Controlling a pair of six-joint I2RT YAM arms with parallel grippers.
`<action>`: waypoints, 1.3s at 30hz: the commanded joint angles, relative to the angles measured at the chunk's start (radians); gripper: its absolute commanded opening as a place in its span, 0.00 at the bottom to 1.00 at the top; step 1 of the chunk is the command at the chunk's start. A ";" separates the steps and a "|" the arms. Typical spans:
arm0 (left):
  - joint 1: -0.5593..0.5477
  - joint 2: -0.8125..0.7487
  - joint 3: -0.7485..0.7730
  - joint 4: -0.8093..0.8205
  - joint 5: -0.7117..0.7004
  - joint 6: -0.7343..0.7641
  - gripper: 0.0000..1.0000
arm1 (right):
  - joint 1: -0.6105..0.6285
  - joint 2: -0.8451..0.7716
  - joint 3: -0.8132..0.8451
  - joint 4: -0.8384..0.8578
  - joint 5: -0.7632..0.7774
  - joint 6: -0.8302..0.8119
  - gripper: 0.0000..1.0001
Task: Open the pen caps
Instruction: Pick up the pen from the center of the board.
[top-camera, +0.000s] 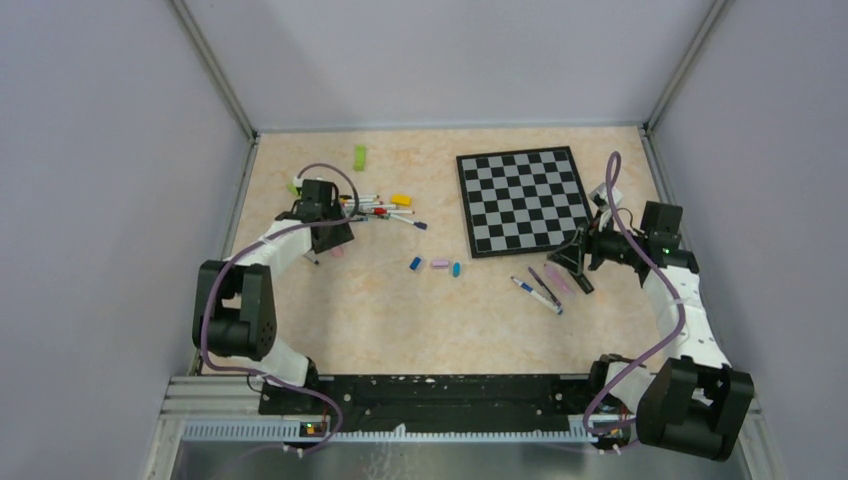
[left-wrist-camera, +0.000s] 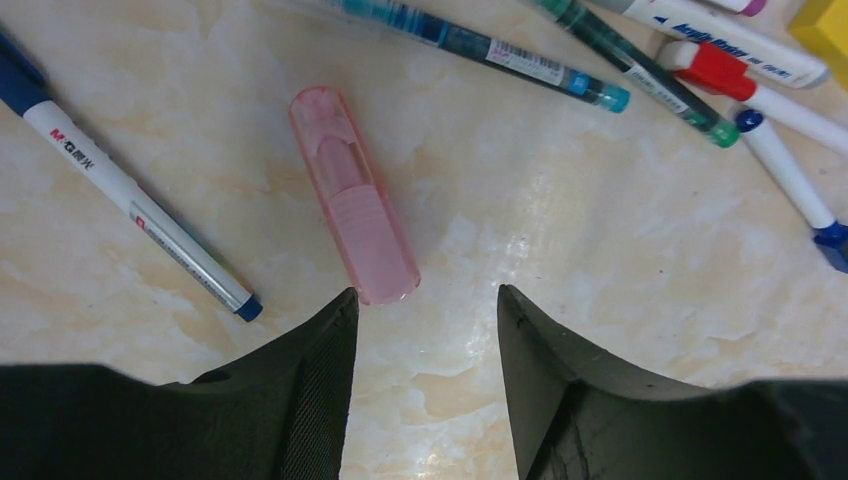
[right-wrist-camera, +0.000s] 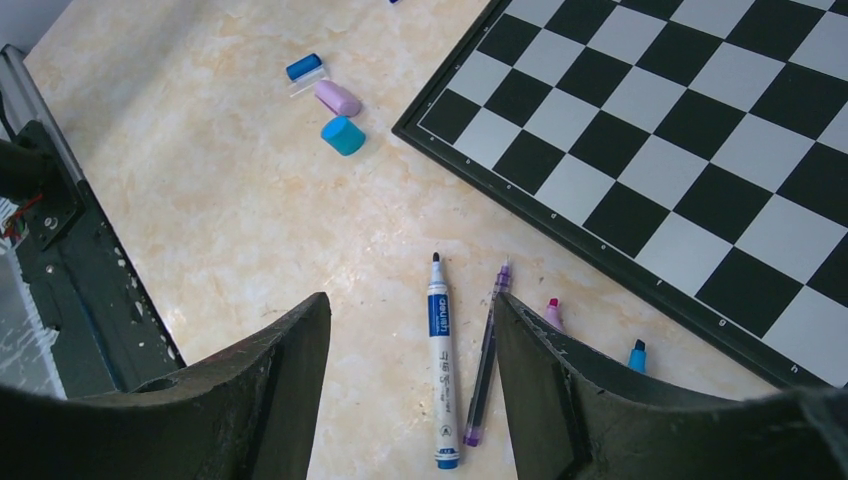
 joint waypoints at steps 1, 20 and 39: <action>0.010 0.010 0.047 -0.048 -0.060 -0.032 0.57 | -0.006 -0.026 -0.005 0.036 0.003 -0.005 0.60; 0.019 0.243 0.231 -0.243 -0.129 -0.128 0.57 | -0.006 -0.031 -0.004 0.048 0.014 0.010 0.60; 0.021 0.324 0.245 -0.291 -0.149 -0.152 0.41 | -0.006 -0.033 -0.003 0.046 0.009 0.010 0.60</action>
